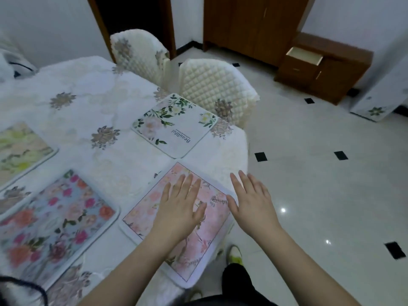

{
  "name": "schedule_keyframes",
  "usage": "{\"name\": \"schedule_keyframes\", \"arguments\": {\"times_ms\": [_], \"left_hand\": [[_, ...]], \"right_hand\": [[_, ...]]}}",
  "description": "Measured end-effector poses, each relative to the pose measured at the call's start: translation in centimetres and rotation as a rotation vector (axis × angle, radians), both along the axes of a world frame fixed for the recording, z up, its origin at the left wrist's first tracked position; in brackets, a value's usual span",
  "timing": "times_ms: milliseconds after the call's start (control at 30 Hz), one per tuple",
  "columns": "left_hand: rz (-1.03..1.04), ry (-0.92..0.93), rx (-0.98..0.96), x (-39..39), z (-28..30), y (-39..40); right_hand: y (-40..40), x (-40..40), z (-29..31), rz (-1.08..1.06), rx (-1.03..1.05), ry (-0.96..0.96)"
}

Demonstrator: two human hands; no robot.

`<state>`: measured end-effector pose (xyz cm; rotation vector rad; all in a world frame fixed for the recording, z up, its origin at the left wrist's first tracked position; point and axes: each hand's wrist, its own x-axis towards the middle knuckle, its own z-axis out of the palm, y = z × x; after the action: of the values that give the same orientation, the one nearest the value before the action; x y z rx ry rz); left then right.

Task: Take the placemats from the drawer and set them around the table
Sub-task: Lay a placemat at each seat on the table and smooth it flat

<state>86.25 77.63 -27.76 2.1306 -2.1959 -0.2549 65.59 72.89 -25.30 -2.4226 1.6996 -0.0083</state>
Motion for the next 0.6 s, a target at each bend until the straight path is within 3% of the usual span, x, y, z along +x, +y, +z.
{"name": "schedule_keyframes", "arguments": {"times_ms": [200, 600], "left_hand": [[0.238, -0.003, -0.054, -0.1, 0.3, -1.9], [0.654, -0.037, 0.096, -0.2, -3.2, 2.7]], "right_hand": [[-6.1, 1.9, -1.7, 0.275, 0.097, -0.018], [-10.7, 7.6, -5.6, 0.754, 0.194, 0.019]]}}
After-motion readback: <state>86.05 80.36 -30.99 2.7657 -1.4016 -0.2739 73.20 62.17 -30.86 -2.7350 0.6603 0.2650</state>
